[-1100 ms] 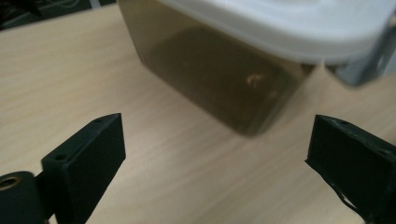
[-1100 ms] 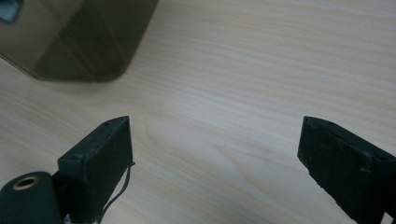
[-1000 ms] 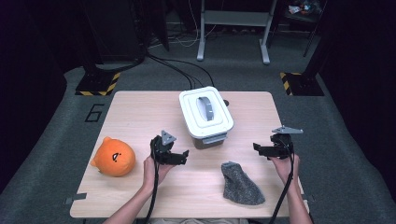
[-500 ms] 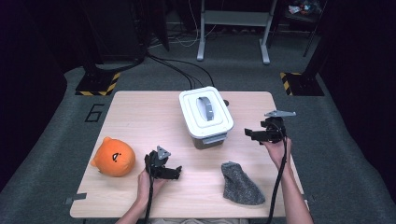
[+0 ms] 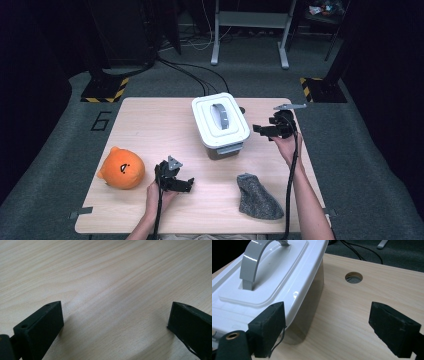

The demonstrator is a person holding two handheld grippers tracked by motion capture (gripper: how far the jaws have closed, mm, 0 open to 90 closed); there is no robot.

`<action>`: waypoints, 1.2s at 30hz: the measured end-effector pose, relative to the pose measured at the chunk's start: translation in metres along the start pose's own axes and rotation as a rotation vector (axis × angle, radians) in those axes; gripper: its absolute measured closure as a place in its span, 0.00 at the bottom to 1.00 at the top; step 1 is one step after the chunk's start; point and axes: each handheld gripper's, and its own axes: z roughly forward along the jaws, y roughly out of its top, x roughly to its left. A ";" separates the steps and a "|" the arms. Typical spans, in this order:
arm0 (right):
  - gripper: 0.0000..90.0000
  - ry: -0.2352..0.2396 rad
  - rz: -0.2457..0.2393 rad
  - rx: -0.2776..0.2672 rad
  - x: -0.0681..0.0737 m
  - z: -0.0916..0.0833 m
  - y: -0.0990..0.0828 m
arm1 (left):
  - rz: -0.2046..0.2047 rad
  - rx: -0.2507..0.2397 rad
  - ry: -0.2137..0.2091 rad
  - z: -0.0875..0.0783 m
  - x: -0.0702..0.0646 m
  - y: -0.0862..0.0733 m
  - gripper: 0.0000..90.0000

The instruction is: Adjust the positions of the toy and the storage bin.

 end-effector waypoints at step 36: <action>0.39 0.146 -0.133 0.047 0.073 0.056 0.045 | 0.011 0.008 -0.002 -0.002 0.000 -0.001 0.00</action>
